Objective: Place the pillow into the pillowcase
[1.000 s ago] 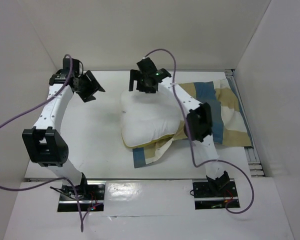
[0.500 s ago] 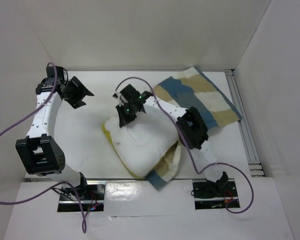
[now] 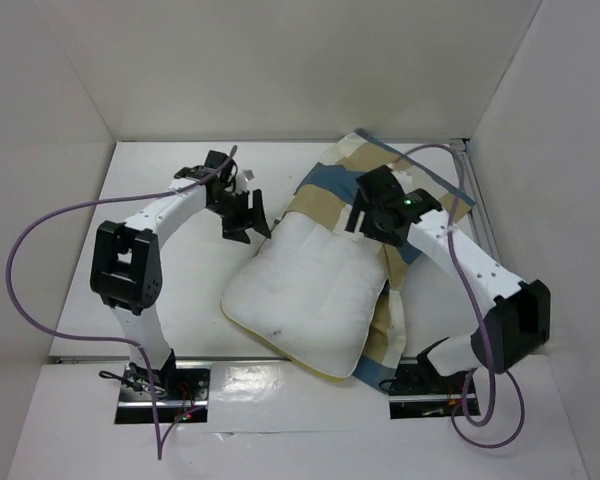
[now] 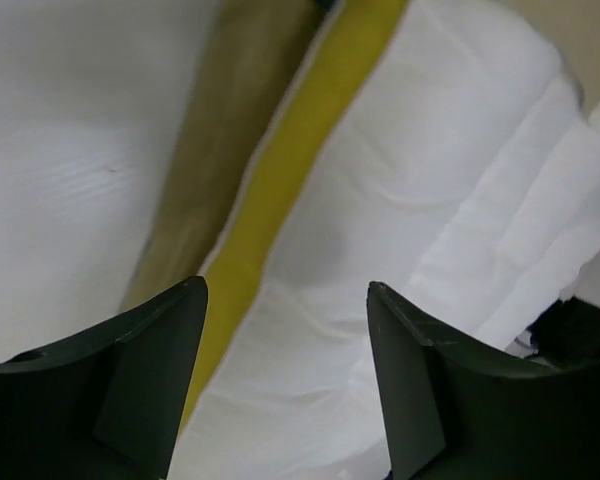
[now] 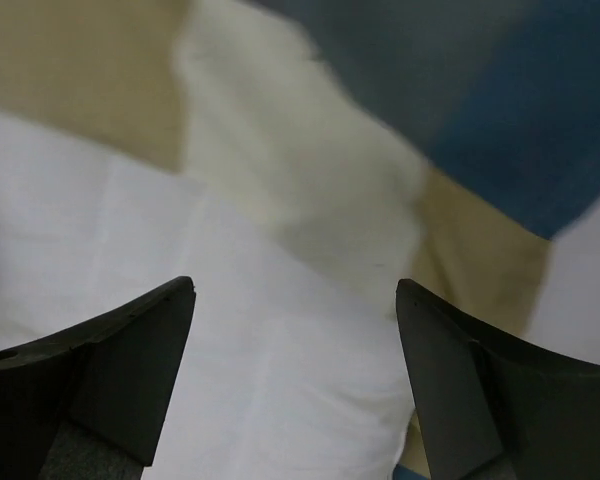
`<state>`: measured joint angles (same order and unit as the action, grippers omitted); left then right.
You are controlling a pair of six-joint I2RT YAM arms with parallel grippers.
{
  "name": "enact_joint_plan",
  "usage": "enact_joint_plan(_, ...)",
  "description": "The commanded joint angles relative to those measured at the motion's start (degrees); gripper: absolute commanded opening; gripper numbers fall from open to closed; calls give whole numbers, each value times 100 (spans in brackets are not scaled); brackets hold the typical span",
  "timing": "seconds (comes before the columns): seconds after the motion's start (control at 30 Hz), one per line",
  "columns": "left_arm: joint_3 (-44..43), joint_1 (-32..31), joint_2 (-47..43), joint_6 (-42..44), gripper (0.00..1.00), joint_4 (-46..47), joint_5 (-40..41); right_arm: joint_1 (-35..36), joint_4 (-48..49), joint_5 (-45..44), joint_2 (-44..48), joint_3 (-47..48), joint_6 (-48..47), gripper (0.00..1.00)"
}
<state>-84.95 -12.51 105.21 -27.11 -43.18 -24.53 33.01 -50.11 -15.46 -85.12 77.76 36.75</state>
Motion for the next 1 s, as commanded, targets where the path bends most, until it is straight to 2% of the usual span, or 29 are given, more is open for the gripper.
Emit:
enact_joint_plan(0.0,162,-303,43,347,78,212,-613,-444,-553,-643,566,-1013,1439,88)
enact_joint_plan(0.03,215,-461,165,417,78,266,-866,-584,-414,-581,723,-1191,1562,85)
enact_joint_plan(0.1,215,-663,333,417,71,319,-1088,-691,-282,-354,725,-1568,1660,79)
enact_joint_plan(0.13,215,-665,447,417,64,406,-1280,-752,33,-239,647,-1666,1590,77)
enact_joint_plan(0.17,302,-743,448,417,50,468,-1404,-753,175,-151,559,-1728,1502,73)
enact_joint_plan(0.2,364,-744,448,417,10,468,-1405,-753,368,146,445,-1790,1388,68)
enact_joint_plan(0.23,365,-744,500,330,0,468,-1292,-753,762,297,157,-1790,1248,60)
enact_joint_plan(0.3,566,-587,326,189,0,573,-1186,-753,1080,691,-379,-1537,932,47)
enact_joint_plan(0.33,654,-586,203,128,0,626,-1116,-753,1282,772,-382,-1396,765,43)
enact_joint_plan(0.37,733,-446,-94,6,0,626,-941,-683,1476,773,-783,-1186,572,33)
enact_joint_plan(0.4,812,-367,-254,4,0,679,-861,-682,1573,773,-995,-940,413,31)
enact_joint_plan(0.5,1085,-243,-728,-14,0,679,-799,-682,1461,362,-1953,359,-61,31)
enact_joint_plan(0.53,1086,-330,-730,-13,0,679,-799,-752,1303,-32,-2425,1111,-124,32)
enact_joint_plan(0.57,1086,-418,-730,39,0,679,-981,-901,1015,-210,-2613,1432,-124,35)
enact_joint_plan(0.6,1007,-523,-730,118,0,618,-1087,-1006,925,-290,-2763,1696,-307,42)
enact_joint_plan(0.63,876,-655,-730,119,0,618,-1149,-1103,924,-291,-2842,1882,-387,65)
enact_joint_plan(0.67,805,-952,-660,119,0,531,-1150,-1313,924,-204,-2895,2092,-458,76)
enact_joint_plan(0.7,709,-1103,-564,206,0,373,-1080,-1393,1011,-124,-2896,2094,-667,82)
enact_joint_plan(0.73,481,-1235,-563,293,2,232,-967,-1446,1012,33,-2783,2095,-748,91)
enact_joint_plan(0.8,313,-1412,-580,355,13,-127,-554,-1447,1143,130,-2502,2095,-1036,98)
enact_joint_plan(0.83,312,-1412,-667,356,46,-208,-413,-1447,1144,253,-2387,1999,-1117,100)
enact_joint_plan(0.9,364,-1219,-1096,295,71,-331,-185,-1255,1214,447,-2036,1761,-1318,100)
enact_joint_plan(0.97,609,-974,-1405,294,88,-392,-79,-1035,1266,378,-1807,1534,-1381,100)
